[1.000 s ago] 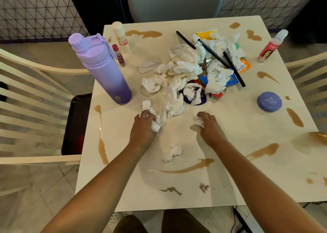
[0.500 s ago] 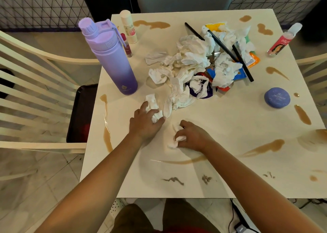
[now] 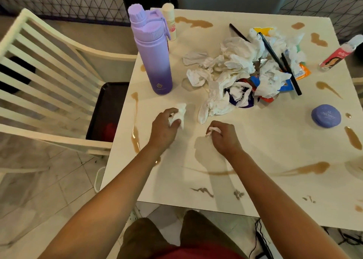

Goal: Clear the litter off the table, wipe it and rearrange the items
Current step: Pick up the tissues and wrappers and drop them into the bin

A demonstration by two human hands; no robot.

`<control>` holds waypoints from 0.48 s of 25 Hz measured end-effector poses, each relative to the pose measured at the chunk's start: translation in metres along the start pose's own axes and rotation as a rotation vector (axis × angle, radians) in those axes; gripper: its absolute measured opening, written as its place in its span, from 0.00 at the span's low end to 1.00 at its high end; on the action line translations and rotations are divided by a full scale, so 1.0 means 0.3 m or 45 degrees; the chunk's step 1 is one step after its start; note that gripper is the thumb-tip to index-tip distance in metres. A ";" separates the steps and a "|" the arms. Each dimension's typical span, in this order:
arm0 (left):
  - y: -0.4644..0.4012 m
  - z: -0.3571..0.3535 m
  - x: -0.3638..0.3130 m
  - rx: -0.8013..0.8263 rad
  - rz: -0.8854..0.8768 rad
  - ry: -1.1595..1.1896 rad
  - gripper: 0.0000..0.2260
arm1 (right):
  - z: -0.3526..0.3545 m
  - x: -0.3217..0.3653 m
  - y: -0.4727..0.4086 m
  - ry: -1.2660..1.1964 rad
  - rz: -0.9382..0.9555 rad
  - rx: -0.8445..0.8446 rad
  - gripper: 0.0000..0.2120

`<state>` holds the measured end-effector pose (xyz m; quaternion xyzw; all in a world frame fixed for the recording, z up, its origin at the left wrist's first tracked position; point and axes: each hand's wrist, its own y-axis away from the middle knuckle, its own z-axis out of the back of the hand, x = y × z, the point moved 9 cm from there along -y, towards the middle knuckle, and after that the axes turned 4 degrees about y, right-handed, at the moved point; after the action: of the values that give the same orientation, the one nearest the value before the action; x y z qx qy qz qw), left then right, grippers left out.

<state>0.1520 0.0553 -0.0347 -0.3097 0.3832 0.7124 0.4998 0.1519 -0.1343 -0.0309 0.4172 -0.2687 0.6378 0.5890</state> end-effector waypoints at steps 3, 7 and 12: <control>0.037 0.089 0.044 0.003 0.359 0.613 0.08 | -0.064 0.121 0.007 -0.085 0.087 -0.024 0.16; 0.114 0.260 0.065 0.102 0.462 1.324 0.15 | -0.255 0.312 0.038 -0.130 0.145 0.072 0.16; 0.205 0.572 0.355 -0.069 0.461 1.572 0.14 | -0.727 0.510 0.160 0.348 0.232 0.514 0.16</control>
<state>0.0506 0.2398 -0.0196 -0.6057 0.6283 0.4856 0.0510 0.0645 0.1207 -0.0046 0.4102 -0.0903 0.7793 0.4650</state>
